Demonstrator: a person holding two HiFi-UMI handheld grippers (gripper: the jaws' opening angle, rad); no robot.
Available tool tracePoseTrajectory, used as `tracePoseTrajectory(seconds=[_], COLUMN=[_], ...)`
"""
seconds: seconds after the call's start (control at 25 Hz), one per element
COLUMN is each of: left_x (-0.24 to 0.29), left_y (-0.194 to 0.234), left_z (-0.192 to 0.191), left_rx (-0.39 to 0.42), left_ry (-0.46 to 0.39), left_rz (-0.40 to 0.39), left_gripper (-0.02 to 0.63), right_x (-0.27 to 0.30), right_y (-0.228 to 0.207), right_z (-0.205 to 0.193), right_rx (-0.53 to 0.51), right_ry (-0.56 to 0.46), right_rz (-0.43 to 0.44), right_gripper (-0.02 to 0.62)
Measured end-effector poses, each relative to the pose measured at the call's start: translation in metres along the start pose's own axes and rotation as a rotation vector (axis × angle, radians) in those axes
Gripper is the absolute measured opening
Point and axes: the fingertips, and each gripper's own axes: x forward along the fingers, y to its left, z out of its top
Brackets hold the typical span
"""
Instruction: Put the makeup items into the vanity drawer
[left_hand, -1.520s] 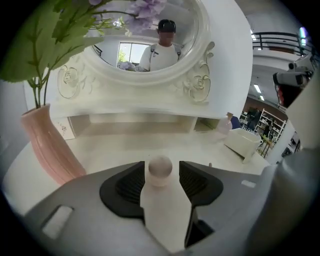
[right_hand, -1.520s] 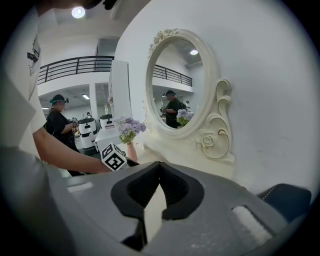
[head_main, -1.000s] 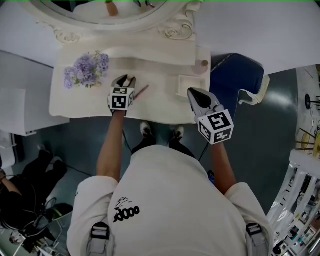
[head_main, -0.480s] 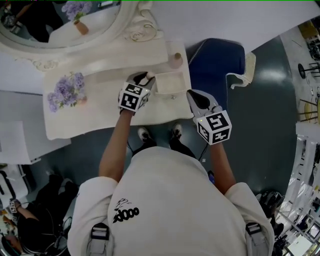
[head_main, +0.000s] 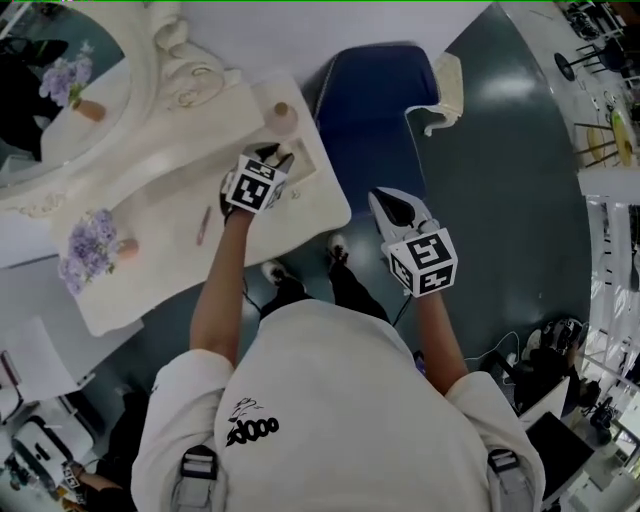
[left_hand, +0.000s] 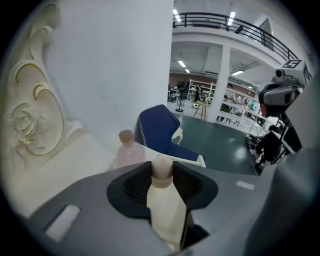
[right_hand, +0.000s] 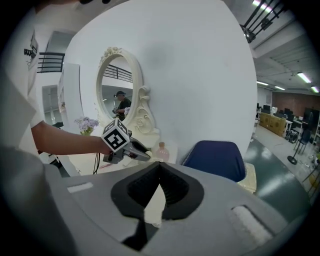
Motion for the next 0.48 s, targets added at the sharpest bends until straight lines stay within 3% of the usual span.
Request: tracePoseTrajectory(seconds=[0.24, 0.4, 0.48], left_x=[0.034, 0.048, 0.051], left_y=[-0.008, -0.014, -0.012], left_z=[-0.001, -0.014, -0.014], left_rx=[0.149, 0.167, 0.175], left_ry=[0.111, 0.197, 0.201], left_rz=[-0.025, -0.055, -0.039], left_gripper=[0.150, 0.153, 0.157], right_x=[-0.012, -0.021, -0.021], right_y=[-0.021, -0.028, -0.031], right_z=[-0.016, -0.025, -0.027], right_rx=[0.041, 0.070, 0.077], right_ry=[0.008, 0.020, 0.022], right_rz=[-0.056, -0.082, -0.085], right_gripper=[0.003, 0.003, 0.003])
